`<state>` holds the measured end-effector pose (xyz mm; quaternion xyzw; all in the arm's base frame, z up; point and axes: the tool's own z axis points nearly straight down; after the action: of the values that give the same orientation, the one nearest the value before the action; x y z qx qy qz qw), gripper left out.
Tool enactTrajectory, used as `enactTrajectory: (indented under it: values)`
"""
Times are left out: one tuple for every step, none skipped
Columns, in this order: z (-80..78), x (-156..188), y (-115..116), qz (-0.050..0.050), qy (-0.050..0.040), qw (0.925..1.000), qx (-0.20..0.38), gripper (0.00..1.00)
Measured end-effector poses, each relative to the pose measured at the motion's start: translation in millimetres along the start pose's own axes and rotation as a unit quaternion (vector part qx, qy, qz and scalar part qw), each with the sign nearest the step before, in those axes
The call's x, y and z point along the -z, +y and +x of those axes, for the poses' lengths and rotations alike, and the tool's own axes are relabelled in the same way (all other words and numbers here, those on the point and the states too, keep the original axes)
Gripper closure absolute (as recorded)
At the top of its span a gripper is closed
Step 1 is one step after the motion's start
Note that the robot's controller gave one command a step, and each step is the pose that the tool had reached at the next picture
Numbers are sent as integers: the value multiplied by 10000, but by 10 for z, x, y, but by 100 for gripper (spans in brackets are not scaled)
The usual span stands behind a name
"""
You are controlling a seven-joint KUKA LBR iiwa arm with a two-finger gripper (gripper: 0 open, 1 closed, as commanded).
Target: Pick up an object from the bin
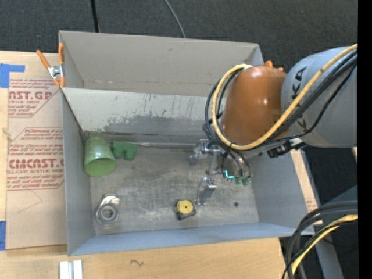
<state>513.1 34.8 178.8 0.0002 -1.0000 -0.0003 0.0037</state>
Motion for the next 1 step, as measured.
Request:
enactTrajectory:
  values:
    - [241,-984,52,3,-42,9943,1062,0]
